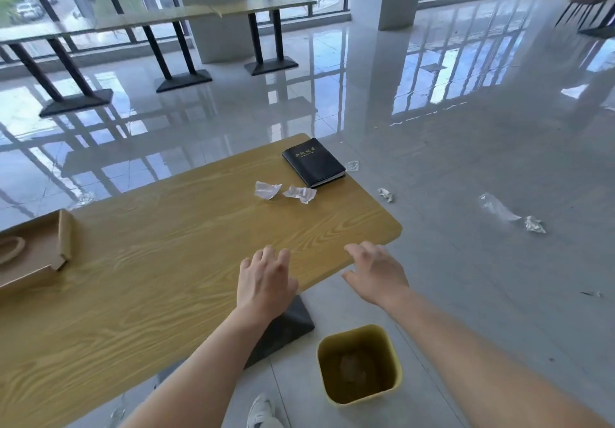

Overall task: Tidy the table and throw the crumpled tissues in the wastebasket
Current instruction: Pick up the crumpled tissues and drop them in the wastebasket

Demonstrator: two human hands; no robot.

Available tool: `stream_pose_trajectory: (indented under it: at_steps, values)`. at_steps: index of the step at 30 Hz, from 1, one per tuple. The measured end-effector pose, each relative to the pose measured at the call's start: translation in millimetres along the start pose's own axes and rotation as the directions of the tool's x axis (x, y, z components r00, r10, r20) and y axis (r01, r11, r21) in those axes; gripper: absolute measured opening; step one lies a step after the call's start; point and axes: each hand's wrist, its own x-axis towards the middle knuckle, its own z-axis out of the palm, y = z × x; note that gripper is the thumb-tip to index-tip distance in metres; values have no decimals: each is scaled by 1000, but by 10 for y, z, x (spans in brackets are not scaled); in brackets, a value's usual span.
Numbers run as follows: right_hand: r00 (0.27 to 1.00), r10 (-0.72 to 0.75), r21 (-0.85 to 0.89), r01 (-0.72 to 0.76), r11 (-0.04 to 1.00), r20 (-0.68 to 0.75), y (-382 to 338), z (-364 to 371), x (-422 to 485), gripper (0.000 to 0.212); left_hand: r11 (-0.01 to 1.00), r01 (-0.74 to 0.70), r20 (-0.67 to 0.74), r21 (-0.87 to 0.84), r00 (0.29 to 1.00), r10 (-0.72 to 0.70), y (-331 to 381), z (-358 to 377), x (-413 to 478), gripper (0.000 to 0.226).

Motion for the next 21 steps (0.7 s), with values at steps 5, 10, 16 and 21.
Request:
stream_pose_trajectory:
  at_steps: [5, 10, 16, 21]
  values:
    - [999, -38, -8, 38, 999, -9, -273, -63, 486, 50, 1000, 8, -24, 3, 1000, -8, -328, 0, 382, 37]
    - [1000, 4, -30, -4, 1000, 17, -496, -11, 1069, 47, 1000, -14, 0, -15, 1000, 14, -736, 88, 934, 40]
    - [993, 103, -32, -101, 994, 60, -731, 121, 1680, 48, 995, -62, 49, -78, 997, 66, -1158, 251, 1651, 35]
    - [984, 158, -35, -155, 987, 78, -898, 244, 2067, 44, 988, -120, 84, -100, 988, 128, -1427, 381, 2066, 34]
